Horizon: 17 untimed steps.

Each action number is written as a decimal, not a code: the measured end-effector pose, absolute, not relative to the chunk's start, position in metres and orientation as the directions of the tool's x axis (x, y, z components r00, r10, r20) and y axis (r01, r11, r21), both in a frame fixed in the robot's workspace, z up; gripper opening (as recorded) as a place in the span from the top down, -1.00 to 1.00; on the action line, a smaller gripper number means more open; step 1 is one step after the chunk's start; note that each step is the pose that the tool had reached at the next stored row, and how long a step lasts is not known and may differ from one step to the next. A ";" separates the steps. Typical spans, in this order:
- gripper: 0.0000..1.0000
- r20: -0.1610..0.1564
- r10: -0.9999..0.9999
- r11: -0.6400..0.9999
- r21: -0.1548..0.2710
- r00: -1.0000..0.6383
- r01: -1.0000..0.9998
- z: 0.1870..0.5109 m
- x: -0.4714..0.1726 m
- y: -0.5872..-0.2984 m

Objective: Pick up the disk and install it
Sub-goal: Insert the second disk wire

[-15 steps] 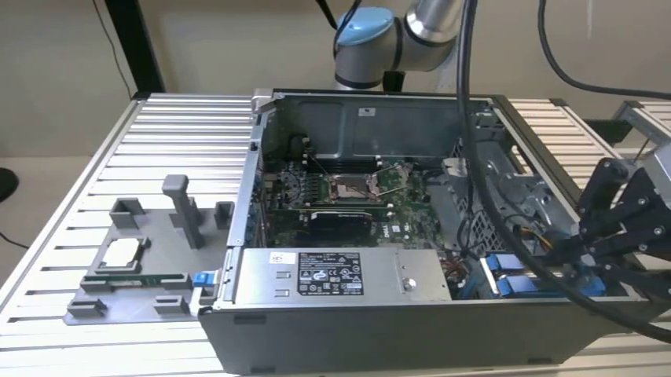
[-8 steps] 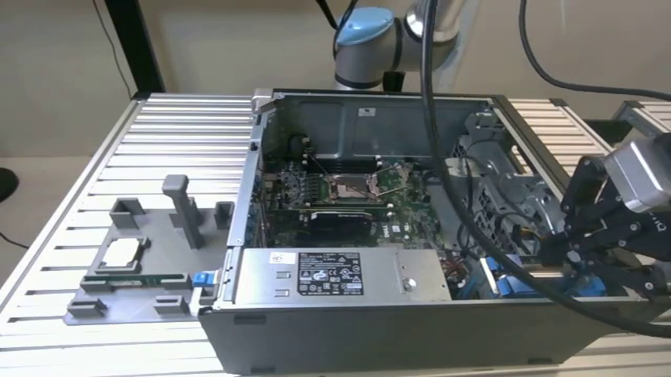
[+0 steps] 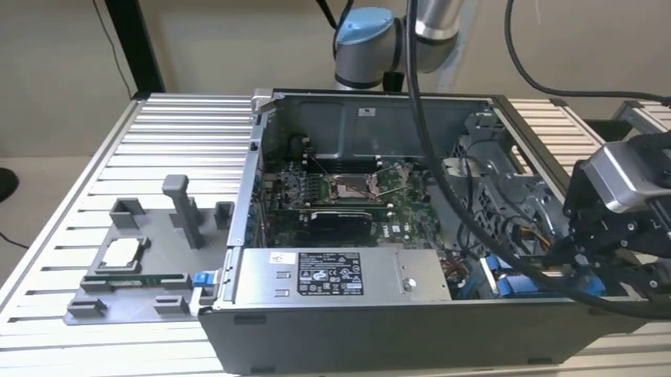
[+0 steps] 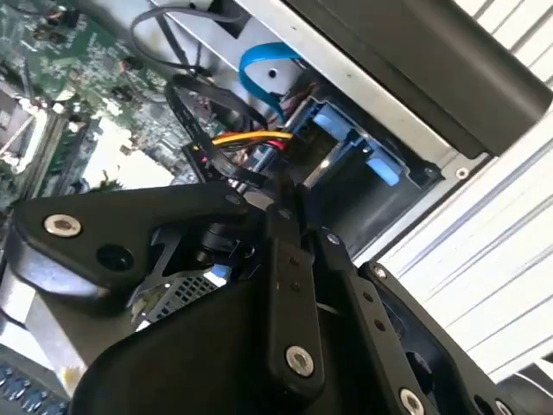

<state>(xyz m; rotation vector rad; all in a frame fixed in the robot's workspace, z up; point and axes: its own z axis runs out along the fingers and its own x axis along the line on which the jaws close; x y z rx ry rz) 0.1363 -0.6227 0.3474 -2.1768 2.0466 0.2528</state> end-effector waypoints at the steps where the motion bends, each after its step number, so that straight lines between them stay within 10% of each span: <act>1: 1.00 -0.201 -0.978 -0.063 0.007 0.060 -0.998 0.348 0.135 -0.622; 17: 1.00 -0.157 -0.986 -0.062 -0.013 0.063 -0.998 0.348 0.112 -0.600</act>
